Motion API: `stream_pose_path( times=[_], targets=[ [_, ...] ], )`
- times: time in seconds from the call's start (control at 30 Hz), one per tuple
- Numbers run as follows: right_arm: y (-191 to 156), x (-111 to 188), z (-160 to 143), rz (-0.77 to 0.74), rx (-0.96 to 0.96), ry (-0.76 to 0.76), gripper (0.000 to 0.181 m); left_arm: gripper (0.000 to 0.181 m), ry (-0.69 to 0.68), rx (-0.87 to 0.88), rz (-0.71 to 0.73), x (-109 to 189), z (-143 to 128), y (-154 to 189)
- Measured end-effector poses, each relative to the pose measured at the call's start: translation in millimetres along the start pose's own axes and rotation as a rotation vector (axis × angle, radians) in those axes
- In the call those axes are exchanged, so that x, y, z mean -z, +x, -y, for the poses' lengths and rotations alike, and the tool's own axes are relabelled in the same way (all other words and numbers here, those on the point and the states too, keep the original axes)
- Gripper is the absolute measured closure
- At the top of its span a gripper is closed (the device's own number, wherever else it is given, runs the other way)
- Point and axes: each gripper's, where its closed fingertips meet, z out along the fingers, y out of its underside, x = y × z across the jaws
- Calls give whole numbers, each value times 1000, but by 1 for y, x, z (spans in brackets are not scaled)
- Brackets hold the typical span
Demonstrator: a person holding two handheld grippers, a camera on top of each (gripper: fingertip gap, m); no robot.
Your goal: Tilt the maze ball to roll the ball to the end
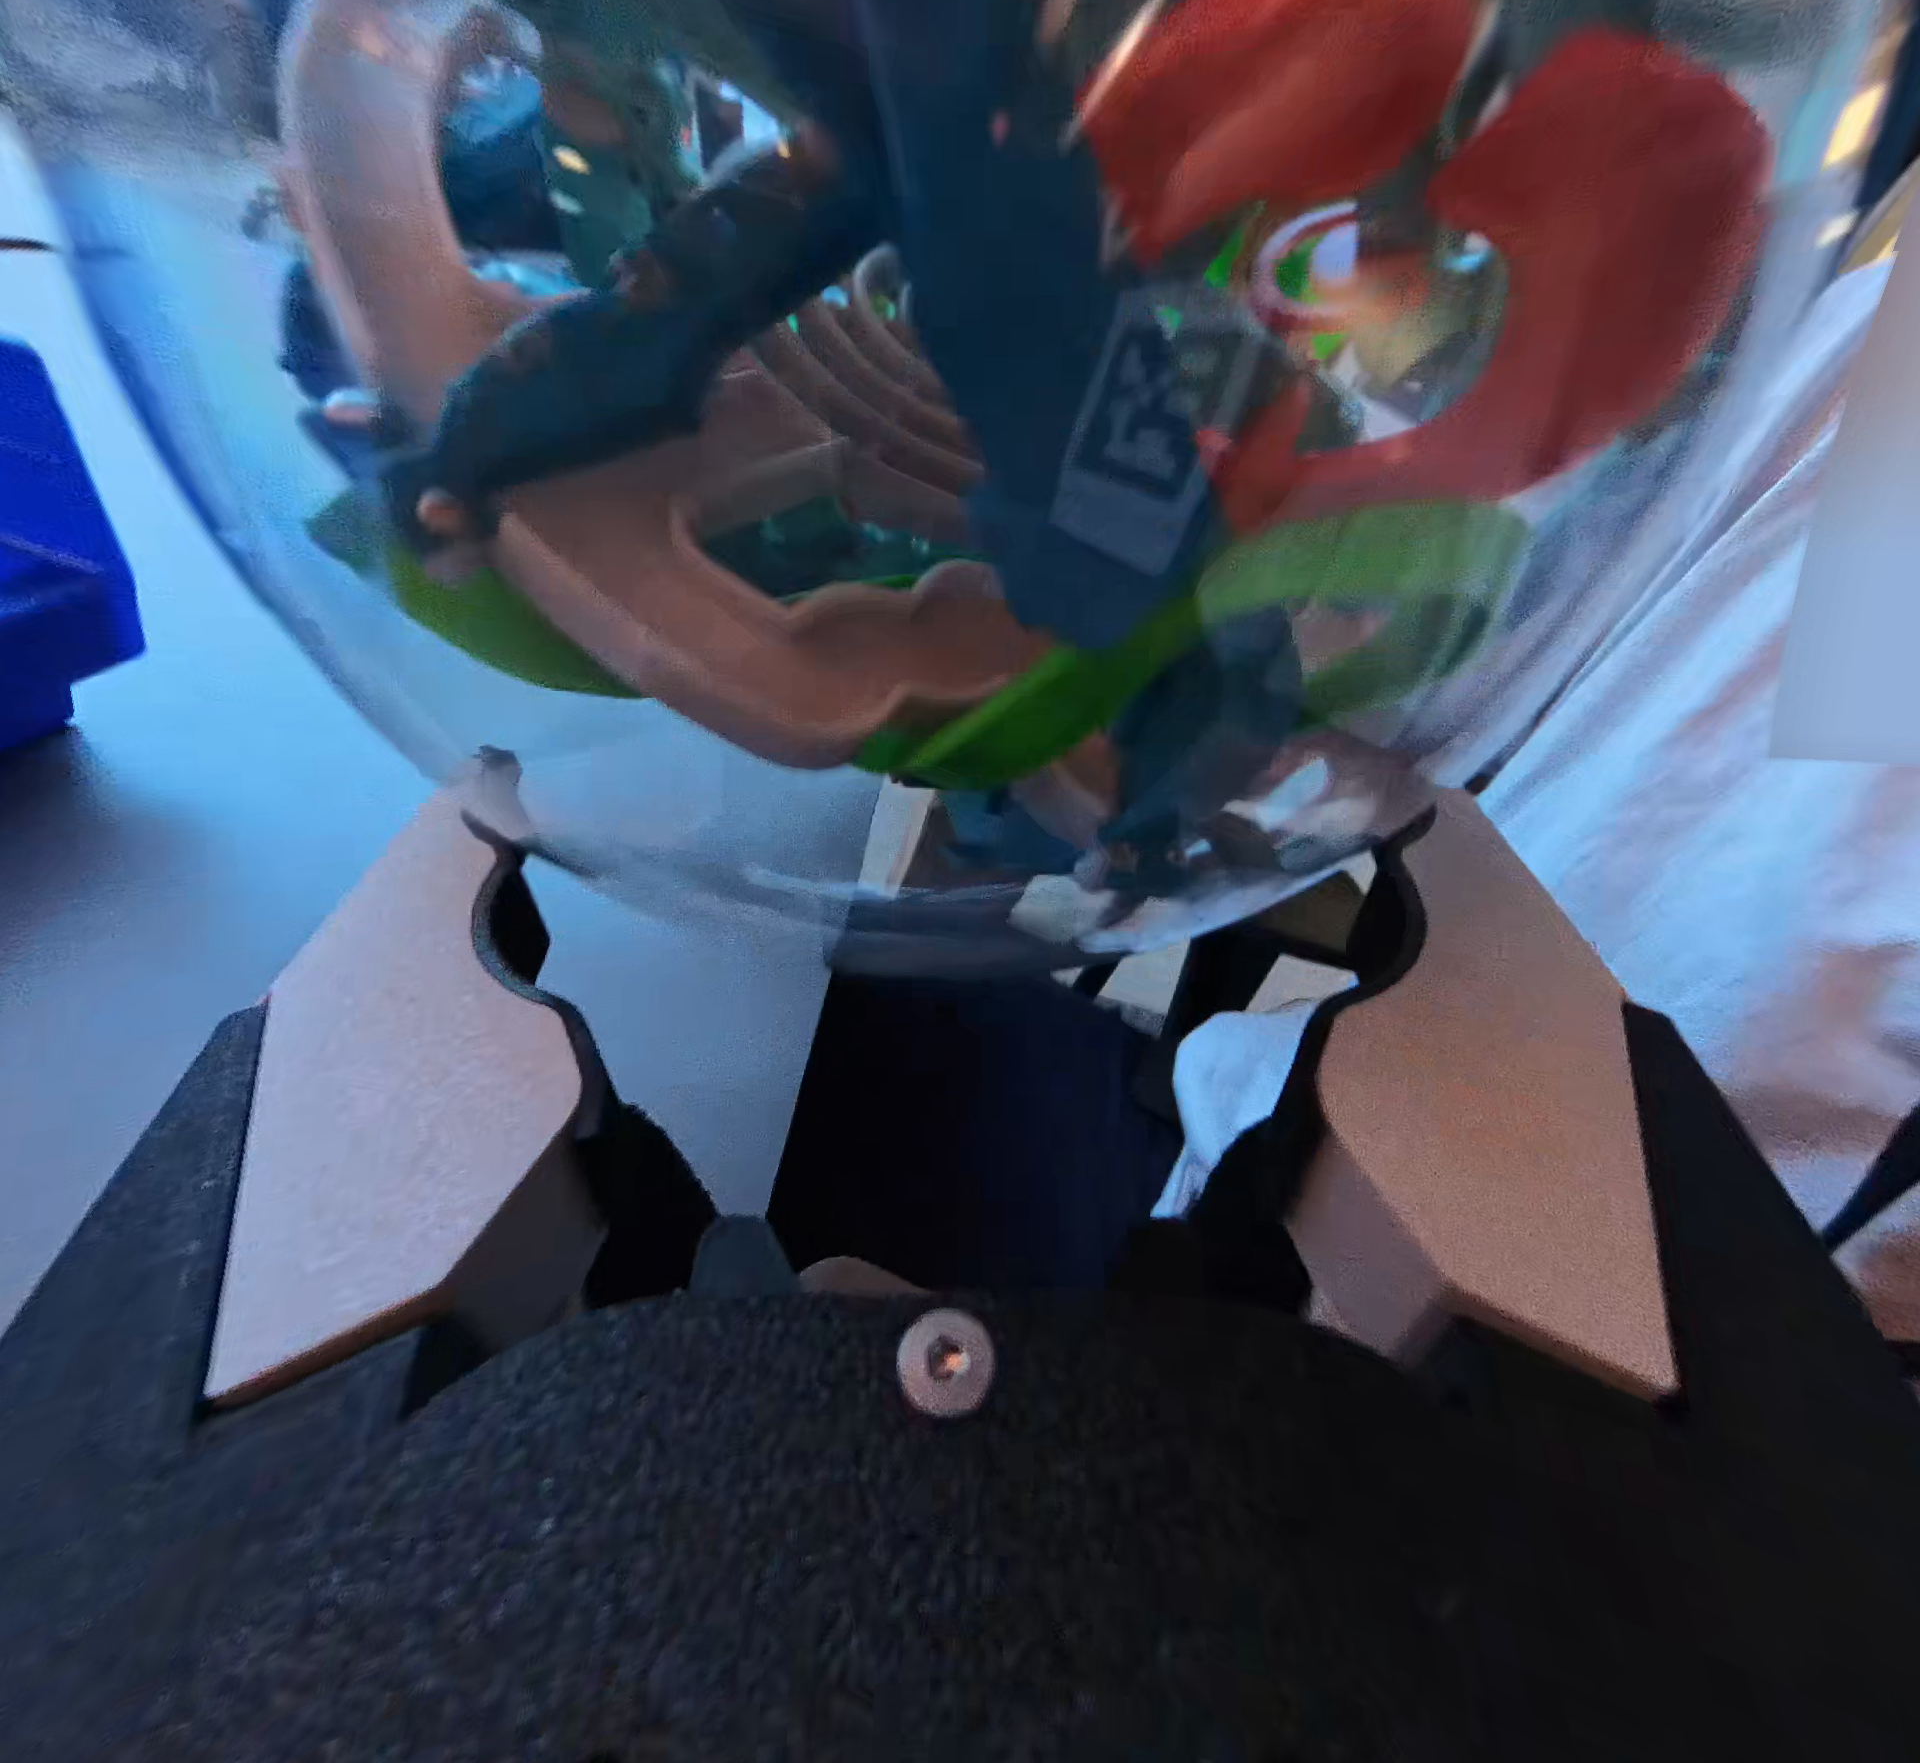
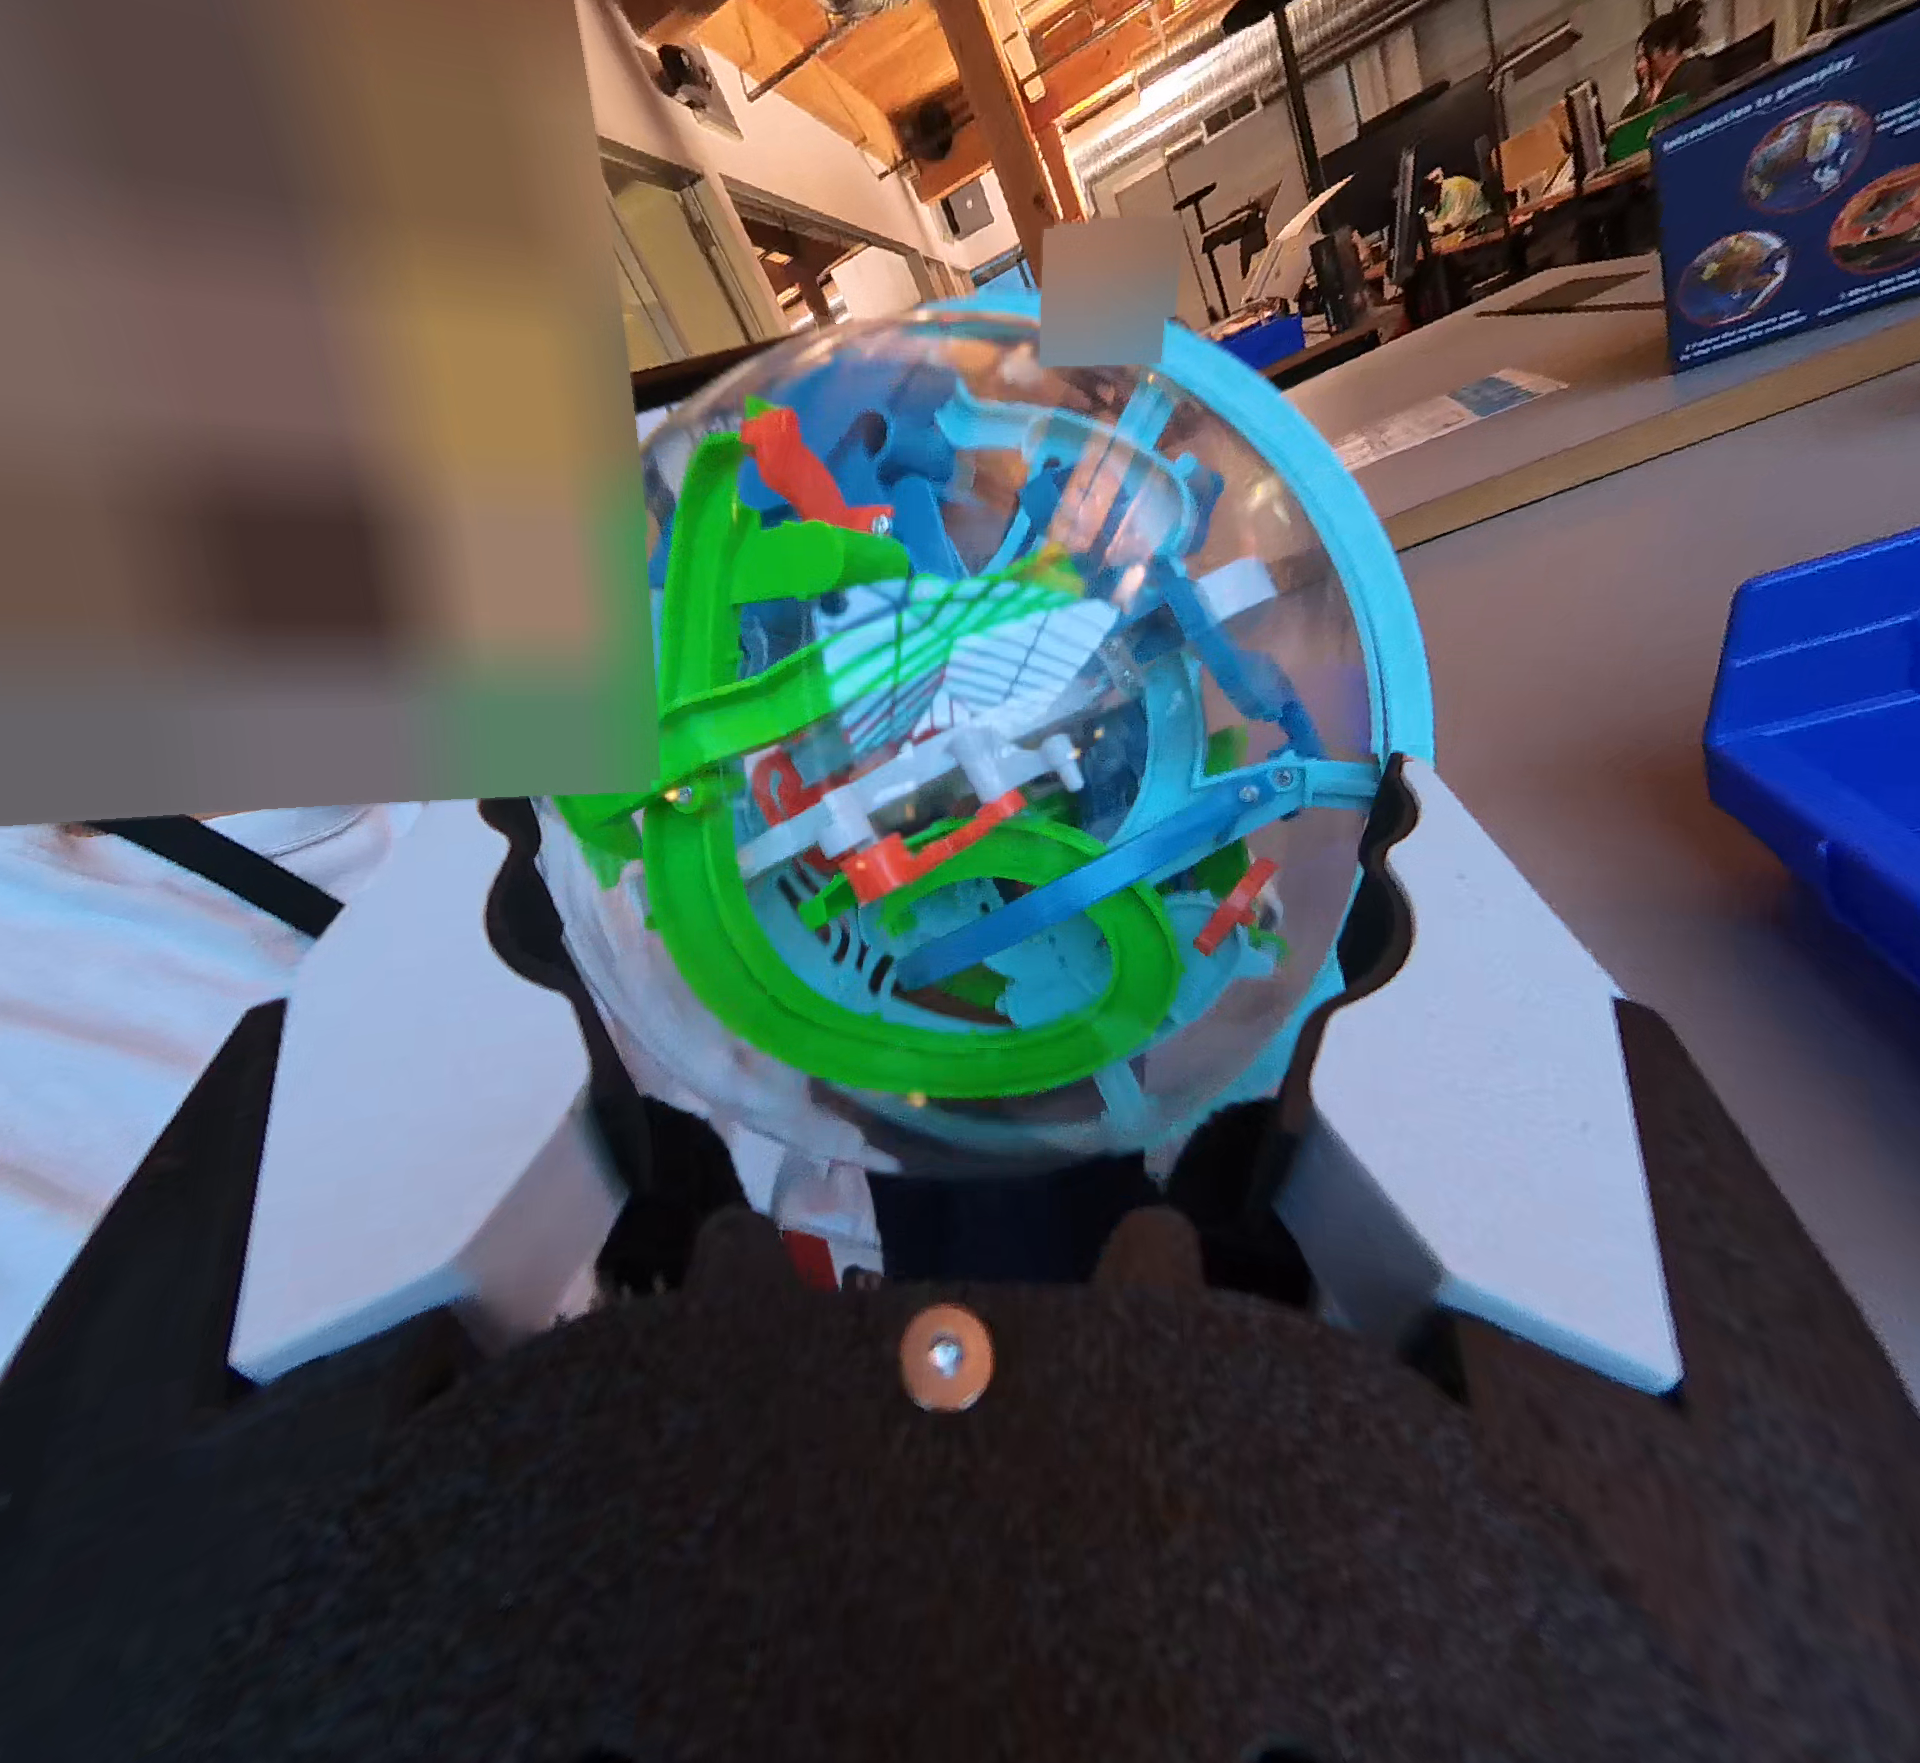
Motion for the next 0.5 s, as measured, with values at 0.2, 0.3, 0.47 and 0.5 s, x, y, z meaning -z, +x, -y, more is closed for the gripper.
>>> stream_pose_path(
  times=[0.2,0.3,0.47,0.5],
  targets=[
    [5,-3,-2,-20,-33,21,30,27,19,51,-16,10,6,-3],
    [14,-6,5,-50,-104,65,31,27,47,123,-32,11,8,-6],
    [24,-7,6,-111,-207,131,31,28,66,228,-73,15,10,-10],
    [25,-7,5,-116,-211,136,31,27,57,231,-77,14,9,-9]
  ],
)
